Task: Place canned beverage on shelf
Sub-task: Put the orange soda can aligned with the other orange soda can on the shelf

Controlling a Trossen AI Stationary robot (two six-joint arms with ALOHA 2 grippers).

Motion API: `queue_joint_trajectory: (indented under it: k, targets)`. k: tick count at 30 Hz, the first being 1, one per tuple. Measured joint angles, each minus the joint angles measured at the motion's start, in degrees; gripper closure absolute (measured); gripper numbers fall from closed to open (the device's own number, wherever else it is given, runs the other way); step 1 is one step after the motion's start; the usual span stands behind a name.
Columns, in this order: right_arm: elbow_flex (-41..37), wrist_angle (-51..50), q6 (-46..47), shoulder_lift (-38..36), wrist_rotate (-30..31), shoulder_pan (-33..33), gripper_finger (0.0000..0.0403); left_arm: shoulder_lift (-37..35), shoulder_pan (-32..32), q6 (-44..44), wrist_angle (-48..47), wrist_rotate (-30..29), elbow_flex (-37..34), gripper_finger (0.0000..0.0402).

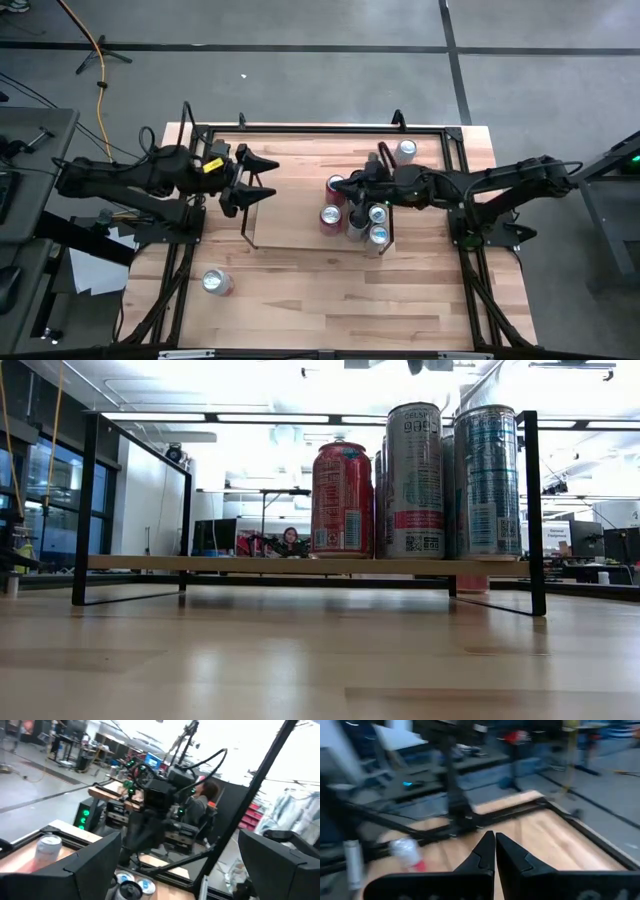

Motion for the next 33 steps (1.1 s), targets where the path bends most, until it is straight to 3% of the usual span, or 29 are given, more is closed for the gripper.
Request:
queue_joint_trajectory:
  k: [5, 13, 17, 25, 33]
  targets:
    - [7.8, -7.1, 0.3, 4.0, -5.7, -1.8, 0.0402, 0.8, 0.0, -0.1, 1.7, -1.9, 0.0, 0.0046]
    - [34.0, -42.2, 3.6, 18.2, -14.1, -4.1, 0.0402, 1.9, 0.0, 0.0, 2.8, -1.5, 0.0, 0.0046]
    - [43.4, -56.1, 4.0, 25.8, -16.3, -4.4, 0.0402, 1.9, 0.0, 0.0, 2.8, -1.5, 0.0, 0.0046]
    - [47.1, -63.2, 4.1, 34.8, -22.1, -4.4, 0.0402, 1.9, 0.0, -0.7, 2.8, -1.5, 0.0, 0.0046]
    - [47.2, -63.4, 5.0, 36.5, -26.5, -4.4, 0.0402, 1.9, 0.0, -1.5, 2.7, -1.5, 0.0, 0.0046]
